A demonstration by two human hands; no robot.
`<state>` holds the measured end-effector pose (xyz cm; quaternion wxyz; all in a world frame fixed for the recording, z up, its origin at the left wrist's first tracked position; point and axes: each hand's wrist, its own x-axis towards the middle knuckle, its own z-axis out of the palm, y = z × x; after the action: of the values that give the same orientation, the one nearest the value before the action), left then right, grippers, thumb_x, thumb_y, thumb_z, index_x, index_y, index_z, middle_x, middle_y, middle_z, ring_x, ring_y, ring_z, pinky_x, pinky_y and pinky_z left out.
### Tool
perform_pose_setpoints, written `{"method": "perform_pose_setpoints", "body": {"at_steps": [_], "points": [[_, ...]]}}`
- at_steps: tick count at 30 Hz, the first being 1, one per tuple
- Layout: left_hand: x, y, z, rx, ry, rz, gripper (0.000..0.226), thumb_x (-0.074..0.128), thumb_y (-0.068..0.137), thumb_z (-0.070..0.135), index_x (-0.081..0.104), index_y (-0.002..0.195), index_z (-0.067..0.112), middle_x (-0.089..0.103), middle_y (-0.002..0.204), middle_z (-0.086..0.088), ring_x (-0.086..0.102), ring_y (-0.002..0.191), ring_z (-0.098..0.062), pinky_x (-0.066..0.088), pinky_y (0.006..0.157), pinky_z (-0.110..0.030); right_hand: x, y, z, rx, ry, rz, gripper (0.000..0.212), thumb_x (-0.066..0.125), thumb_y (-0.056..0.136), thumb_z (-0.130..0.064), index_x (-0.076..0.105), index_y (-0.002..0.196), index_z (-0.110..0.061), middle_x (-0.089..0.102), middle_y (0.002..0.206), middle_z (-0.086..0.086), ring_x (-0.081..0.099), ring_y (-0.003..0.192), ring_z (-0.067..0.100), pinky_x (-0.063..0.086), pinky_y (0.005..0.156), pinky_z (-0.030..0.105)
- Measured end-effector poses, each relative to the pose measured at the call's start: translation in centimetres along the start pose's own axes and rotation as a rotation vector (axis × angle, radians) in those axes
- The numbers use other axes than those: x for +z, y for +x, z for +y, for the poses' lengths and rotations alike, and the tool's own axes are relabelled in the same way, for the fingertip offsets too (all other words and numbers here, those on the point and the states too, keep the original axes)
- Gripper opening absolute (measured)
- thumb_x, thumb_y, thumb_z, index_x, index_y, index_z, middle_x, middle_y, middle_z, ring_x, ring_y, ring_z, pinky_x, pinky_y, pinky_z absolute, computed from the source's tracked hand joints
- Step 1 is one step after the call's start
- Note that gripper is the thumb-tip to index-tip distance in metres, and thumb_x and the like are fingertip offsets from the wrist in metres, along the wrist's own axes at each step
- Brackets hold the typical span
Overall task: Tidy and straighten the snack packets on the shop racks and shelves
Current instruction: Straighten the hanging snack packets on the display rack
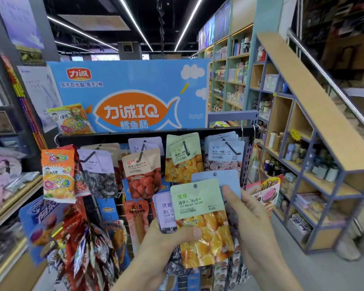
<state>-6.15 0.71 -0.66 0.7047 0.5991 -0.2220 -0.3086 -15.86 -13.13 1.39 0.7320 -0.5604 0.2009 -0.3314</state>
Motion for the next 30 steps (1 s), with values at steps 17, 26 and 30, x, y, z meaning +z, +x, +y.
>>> {"method": "perform_pose_setpoints", "body": {"at_steps": [17,26,30], "points": [[-0.3,-0.1,0.0,-0.029,-0.024,0.089,0.062,0.088,0.05,0.017,0.075,0.109,0.026,0.08,0.104,0.006,0.075,0.091,-0.011,0.05,0.084,-0.034,-2.6,5.3,-2.3,-0.163,-0.194,0.304,0.046,0.068,0.091,-0.046,0.071,0.104,-0.003,0.047,0.068,0.025,0.029,0.057,0.039,0.033,0.055,0.046],[-0.1,-0.1,0.5,-0.029,-0.035,0.086,0.059,0.088,0.053,0.016,0.075,0.111,0.023,0.08,0.107,0.008,0.075,0.094,-0.008,0.049,0.086,-0.032,-1.8,11.6,-1.4,-0.138,-0.475,0.464,0.053,0.066,0.092,-0.054,0.04,0.07,-0.013,0.034,0.057,-0.002,0.029,0.052,0.018,0.024,0.056,0.031],[-0.4,0.0,0.5,-0.043,-0.037,0.089,0.058,0.088,0.055,0.015,0.076,0.111,0.022,0.08,0.108,0.005,0.075,0.097,-0.013,0.051,0.091,-0.035,-1.9,10.7,-0.2,-0.229,-0.598,0.673,0.055,0.074,0.082,-0.062,0.056,0.107,-0.017,0.059,0.104,-0.001,0.057,0.089,0.017,0.043,0.072,0.034]]}}
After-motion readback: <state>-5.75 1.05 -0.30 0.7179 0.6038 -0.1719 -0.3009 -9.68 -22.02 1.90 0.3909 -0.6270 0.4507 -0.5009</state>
